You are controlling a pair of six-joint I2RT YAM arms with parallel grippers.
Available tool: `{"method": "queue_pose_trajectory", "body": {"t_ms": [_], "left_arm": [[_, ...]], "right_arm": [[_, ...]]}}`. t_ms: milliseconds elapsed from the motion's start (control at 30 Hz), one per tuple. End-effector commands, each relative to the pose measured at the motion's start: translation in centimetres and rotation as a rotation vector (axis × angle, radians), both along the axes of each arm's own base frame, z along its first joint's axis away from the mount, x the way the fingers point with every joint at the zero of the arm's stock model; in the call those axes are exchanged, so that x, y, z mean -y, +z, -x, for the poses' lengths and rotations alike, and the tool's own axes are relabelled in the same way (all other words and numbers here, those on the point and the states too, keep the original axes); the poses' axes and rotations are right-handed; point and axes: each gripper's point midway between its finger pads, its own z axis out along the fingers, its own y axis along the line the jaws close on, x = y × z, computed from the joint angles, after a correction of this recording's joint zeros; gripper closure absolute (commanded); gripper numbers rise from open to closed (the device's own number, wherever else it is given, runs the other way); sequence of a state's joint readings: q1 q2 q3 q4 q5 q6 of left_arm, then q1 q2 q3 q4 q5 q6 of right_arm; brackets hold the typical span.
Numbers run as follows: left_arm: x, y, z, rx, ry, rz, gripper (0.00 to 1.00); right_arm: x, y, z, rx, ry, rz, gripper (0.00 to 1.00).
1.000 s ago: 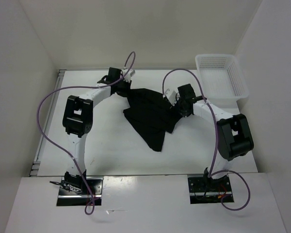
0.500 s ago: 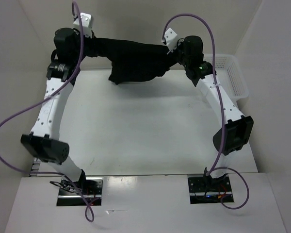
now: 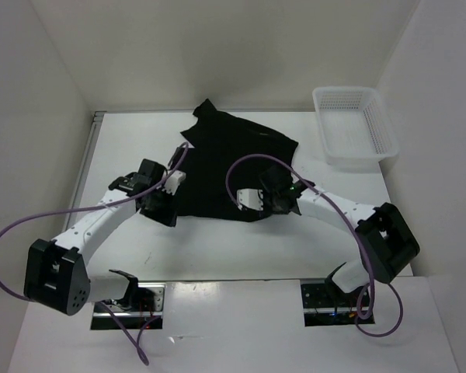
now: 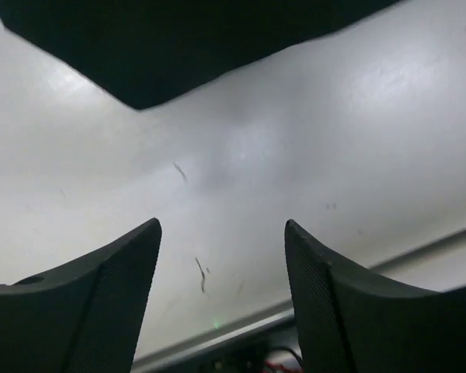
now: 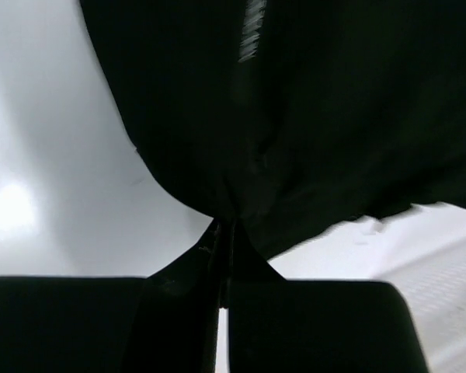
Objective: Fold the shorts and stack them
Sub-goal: Flatten the shorts out
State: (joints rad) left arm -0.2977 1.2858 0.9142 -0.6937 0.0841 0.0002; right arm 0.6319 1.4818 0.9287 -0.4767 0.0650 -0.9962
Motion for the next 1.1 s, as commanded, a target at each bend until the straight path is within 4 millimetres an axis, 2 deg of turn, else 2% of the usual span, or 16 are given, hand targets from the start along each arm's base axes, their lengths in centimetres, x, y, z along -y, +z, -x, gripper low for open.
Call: {"method": "queue_pose_trajectory", "body": {"t_ms": [0, 33, 100, 200, 233, 367, 400, 467, 533, 600, 667, 700, 800, 933, 1000, 1067], "left_arm": [[0.3, 1.9, 2.5, -0.019, -0.022, 0.054, 0.27], [0.2, 1.8, 2.8, -0.019, -0.022, 0.054, 0.27], [-0.3, 1.9, 1.8, 0.025, -0.003, 0.025, 0.24], [-0.5, 1.5, -1.3, 0.105, 0.025, -0.007, 0.22], [-0.7, 1.8, -3.0, 0.165, 0.046, -0.025, 0.22], [-0.9, -0.4, -5.5, 0.178, 0.072, -0.068, 0.21], [-1.1, -1.7, -5.8, 0.150, 0.076, -0.090, 0.21], [-1.1, -2.4, -7.1, 0.164, 0.087, -0.105, 0.21], [-1.0, -1.6, -8.6, 0.208, 0.100, -0.091, 0.21], [-2.1, -1.8, -9.5, 0.199, 0.138, -0.090, 0.22], [-2.8, -0.7, -11.2, 0.223, 0.168, -0.071, 0.24], [-3.7, -0.4, -11.2, 0.206, 0.190, -0.048, 0.25], [-4.3, -1.6, -10.7, 0.126, 0.203, -0.012, 0.29], [-3.3, -3.5, -9.3, 0.033, 0.172, 0.030, 0.38], [-3.1, -4.2, -8.9, 0.002, 0.167, 0.035, 0.40], [-2.5, -4.8, -7.5, -0.070, 0.150, 0.062, 0.40]], "right_arm": [[0.5, 1.8, 0.8, 0.048, 0.048, -0.016, 1.00], [0.7, 1.4, 1.1, 0.039, 0.048, -0.010, 1.00], [0.5, 1.4, 1.2, 0.035, 0.053, -0.017, 1.00], [0.7, 1.1, 1.1, 0.034, 0.060, 0.002, 1.00], [0.7, 1.1, 1.1, 0.034, 0.060, 0.002, 1.00], [1.3, 0.1, 1.6, 0.009, 0.063, 0.035, 1.00], [1.3, 0.1, 1.6, 0.009, 0.063, 0.035, 1.00], [1.7, -0.4, 2.2, -0.001, 0.063, 0.042, 1.00], [2.2, -0.6, 2.8, -0.010, 0.064, 0.048, 1.00], [2.4, -0.8, 3.1, -0.011, 0.064, 0.049, 1.00], [2.4, -1.1, 3.4, -0.025, 0.060, 0.043, 1.00], [2.3, -0.8, 3.4, -0.017, 0.060, 0.037, 1.00], [2.6, -1.5, 3.9, -0.038, 0.065, 0.042, 1.00], [2.4, -1.4, 3.8, -0.030, 0.065, 0.036, 1.00], [2.3, -1.3, 3.6, -0.023, 0.065, 0.031, 1.00], [2.3, -1.3, 3.6, -0.020, 0.073, 0.035, 1.00]]}}
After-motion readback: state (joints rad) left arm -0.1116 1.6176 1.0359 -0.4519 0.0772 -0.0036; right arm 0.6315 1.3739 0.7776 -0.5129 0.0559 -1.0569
